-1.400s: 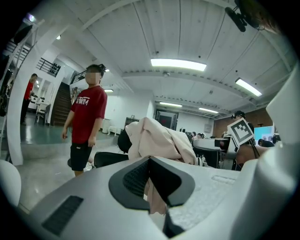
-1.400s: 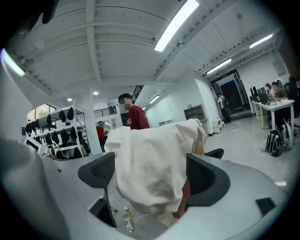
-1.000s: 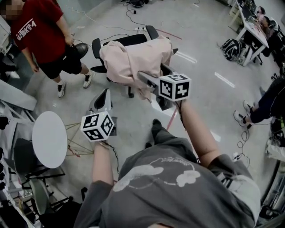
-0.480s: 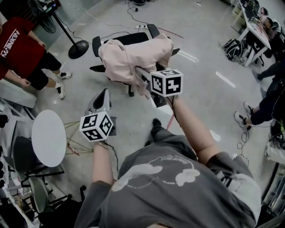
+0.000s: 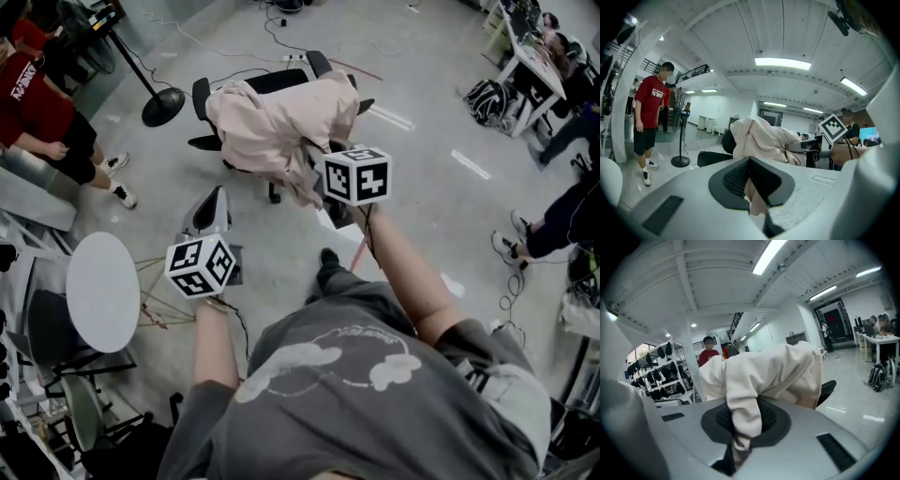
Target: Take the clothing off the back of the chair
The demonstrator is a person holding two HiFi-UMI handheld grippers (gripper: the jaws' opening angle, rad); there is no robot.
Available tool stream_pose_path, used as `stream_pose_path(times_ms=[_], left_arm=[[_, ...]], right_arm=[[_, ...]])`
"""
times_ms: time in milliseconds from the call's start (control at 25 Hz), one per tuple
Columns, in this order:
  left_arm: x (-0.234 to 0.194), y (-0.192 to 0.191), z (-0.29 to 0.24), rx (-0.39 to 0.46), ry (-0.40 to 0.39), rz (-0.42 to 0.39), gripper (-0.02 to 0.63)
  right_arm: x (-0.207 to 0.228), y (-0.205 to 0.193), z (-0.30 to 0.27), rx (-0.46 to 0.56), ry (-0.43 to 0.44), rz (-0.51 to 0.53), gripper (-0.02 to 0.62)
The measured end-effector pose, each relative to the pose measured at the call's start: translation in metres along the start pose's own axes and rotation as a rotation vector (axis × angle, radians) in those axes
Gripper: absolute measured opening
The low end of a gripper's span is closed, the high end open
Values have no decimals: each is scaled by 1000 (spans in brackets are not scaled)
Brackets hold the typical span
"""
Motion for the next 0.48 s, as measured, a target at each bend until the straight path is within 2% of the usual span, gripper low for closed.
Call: stream_pose_path(times_ms=[320, 480], left_arm=[[6, -6, 13, 8, -18, 9, 0], [10, -7, 18, 15, -25, 15, 0]], right_arm=[[-18, -5, 21, 16, 48, -7, 17], [-24, -18, 32, -11, 67, -17, 17]])
Point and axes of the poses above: the fingertips, and each gripper's own axes: z backward along the fingers, x to its right, y out of its top, the point moved 1 cm from there along z, backward along the fingers, and after that the axes turned 7 degrees about y, right-handed, at the moved point
